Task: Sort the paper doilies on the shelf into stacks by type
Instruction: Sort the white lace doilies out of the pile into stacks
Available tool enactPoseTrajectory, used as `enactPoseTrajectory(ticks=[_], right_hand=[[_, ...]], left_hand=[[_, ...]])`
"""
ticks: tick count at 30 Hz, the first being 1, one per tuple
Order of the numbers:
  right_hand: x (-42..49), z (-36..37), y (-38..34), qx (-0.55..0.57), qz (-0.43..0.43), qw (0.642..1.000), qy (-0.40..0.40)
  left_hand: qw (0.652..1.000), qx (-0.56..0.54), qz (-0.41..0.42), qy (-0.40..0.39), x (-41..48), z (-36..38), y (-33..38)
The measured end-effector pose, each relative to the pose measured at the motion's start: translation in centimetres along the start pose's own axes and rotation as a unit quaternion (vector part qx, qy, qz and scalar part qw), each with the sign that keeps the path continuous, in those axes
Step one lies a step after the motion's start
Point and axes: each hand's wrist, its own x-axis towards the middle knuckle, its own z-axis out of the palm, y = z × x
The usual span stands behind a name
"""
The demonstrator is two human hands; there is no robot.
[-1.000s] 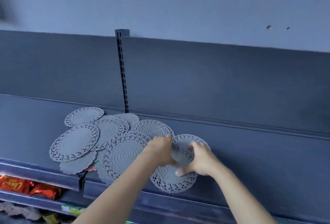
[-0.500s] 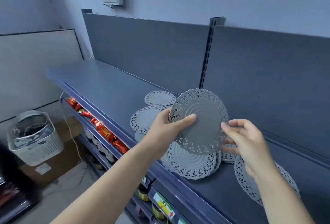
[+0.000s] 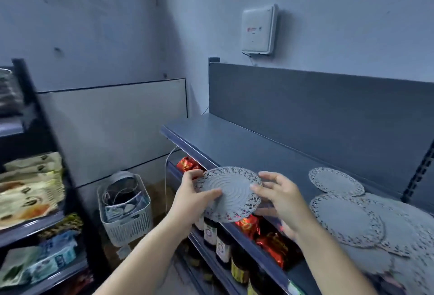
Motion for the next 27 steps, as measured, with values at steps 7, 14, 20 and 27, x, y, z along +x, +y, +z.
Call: enactPoseTrajectory(ticks=[7, 14, 20, 27], right_hand=[[6.8, 9.3, 1.2, -0.01, 0.03, 0.999, 0.009], [16.7, 11.3, 1.5, -0.031, 0.015, 0.998, 0.048], [26.3, 12.4, 1.2, -0.05, 0.032, 0.997, 0.05], [37.0, 15.2, 2.5, -0.059, 0.049, 0.993, 0.092]], left_hand=[[0.997, 0.058, 0.003, -0.04, 10.2, -9.1, -0.5], [0.995, 0.084, 0.013, -0.047, 21.5, -9.6, -2.3], [0.992, 0.112, 0.005, -0.054, 30.9, -8.8, -3.0], [0.976, 0.178, 0.033, -0.119, 41.6, -9.6, -2.4]])
